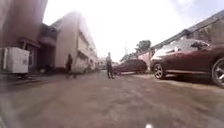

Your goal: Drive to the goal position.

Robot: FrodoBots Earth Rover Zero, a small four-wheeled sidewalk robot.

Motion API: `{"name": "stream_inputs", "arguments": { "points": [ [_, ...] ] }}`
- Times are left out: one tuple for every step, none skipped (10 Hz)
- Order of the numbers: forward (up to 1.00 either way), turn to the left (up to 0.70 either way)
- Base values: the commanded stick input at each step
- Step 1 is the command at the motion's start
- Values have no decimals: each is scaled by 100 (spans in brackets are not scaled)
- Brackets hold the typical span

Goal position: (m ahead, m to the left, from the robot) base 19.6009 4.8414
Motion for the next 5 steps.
{"name": "stream_inputs", "arguments": {
  "points": [
    [70,1],
    [70,1],
    [70,1],
    [70,1],
    [70,1]
  ]
}}
